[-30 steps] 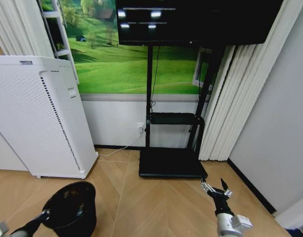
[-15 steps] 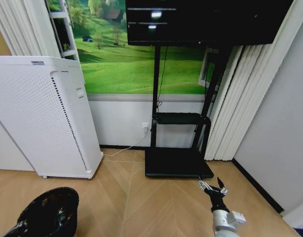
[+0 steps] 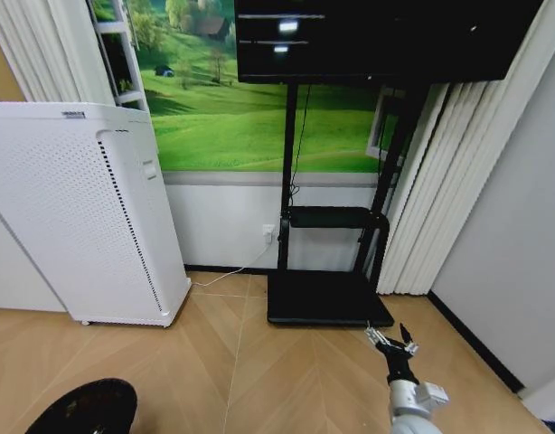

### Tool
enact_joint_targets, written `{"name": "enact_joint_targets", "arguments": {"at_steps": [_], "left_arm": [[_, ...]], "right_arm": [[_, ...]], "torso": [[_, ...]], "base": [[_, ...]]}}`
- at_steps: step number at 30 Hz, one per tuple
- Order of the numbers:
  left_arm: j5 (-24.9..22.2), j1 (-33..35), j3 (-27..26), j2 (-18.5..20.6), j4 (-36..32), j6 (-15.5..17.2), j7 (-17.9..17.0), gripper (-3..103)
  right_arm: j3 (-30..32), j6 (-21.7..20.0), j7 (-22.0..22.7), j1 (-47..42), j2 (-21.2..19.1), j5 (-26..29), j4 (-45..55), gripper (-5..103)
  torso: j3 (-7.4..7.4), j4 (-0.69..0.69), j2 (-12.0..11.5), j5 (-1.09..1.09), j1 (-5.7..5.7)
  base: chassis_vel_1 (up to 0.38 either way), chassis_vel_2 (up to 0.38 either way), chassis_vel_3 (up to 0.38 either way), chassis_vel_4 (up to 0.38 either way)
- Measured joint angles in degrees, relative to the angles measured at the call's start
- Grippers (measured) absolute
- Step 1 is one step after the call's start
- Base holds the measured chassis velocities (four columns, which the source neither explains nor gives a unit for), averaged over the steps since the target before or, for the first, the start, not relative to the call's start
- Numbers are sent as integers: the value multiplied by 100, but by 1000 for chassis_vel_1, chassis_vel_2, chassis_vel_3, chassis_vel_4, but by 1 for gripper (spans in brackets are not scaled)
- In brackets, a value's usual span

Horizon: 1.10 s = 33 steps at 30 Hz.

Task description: Pick up the trash bin and place the garbage on the floor into it.

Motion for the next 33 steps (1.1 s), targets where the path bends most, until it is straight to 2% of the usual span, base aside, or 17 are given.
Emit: {"name": "enact_joint_targets", "arguments": {"at_steps": [14,22,28,33], "left_arm": [[324,-271,457,-67,217,-60,15,6],[406,-249,446,-31,258,-80,36,6],[402,-113,314,-39,219,-83,49,6],[572,-86,287,-108,276,-84,-7,6]], "right_arm": [[52,15,38,-60,-102,59,-49,100],[94,55,37,-162,-136,30,-51,100],[77,57,42,-104,-158,28,-69,100],[-32,104,-32,-215,-151,-43,-80,100]], "torso": [[0,-1,0,-3,0],[0,-3,0,-2,0],[0,1,0,-1,0],[0,-1,0,-1,0]], "base": [[0,0,0,0],[0,0,0,0],[0,0,0,0],[0,0,0,0]]}}
